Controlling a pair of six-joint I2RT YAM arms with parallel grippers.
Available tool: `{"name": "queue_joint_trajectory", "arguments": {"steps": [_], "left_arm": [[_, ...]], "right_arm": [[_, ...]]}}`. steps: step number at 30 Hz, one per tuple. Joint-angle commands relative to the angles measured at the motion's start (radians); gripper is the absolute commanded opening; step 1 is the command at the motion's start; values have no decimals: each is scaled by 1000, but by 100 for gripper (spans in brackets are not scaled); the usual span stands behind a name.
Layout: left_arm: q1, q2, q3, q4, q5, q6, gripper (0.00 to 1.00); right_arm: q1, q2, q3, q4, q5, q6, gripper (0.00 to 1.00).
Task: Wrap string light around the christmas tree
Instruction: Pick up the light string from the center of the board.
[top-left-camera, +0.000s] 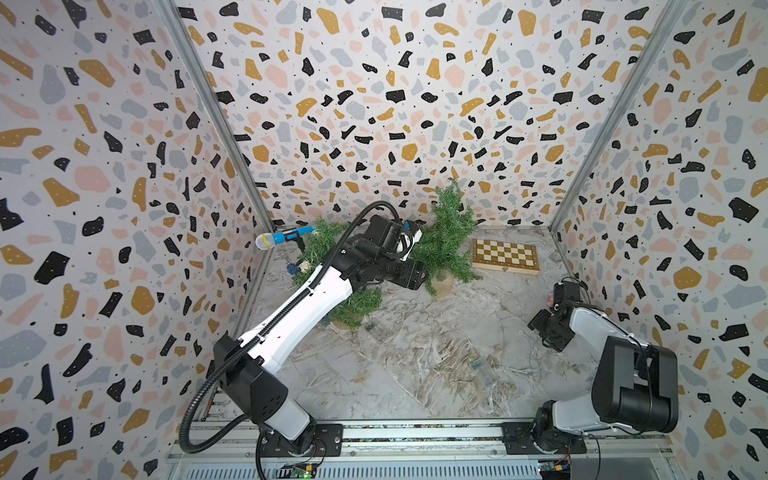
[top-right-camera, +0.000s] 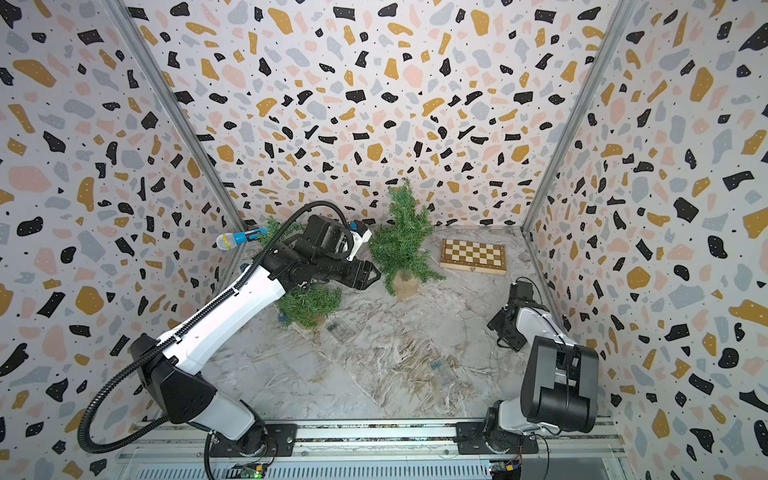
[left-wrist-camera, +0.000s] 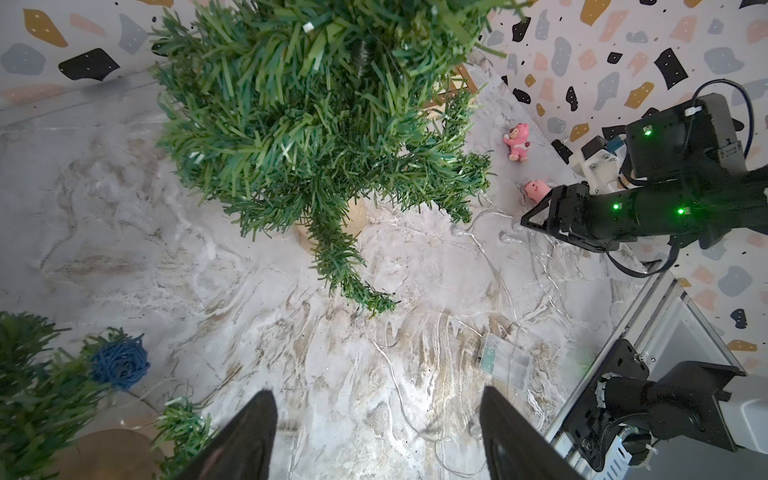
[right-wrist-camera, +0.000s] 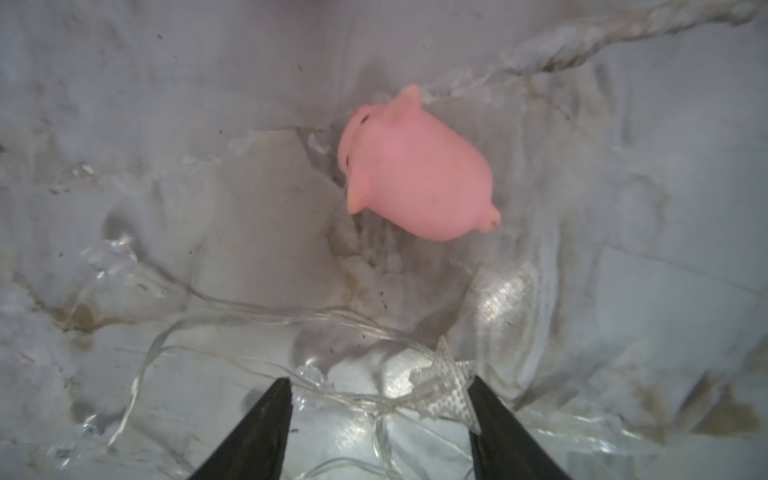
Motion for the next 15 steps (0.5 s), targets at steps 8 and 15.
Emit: {"name": "queue_joint_trajectory", "arguments": {"steps": [8,15], "left_arm": [[-2,-1,4,27,6,-4,76],[1,5,36,-4,-48,33,76]], "right_arm": [[30,6,-28,35,-57,-35,17],[146,-153,132,-116,-30,-73,3]]}}
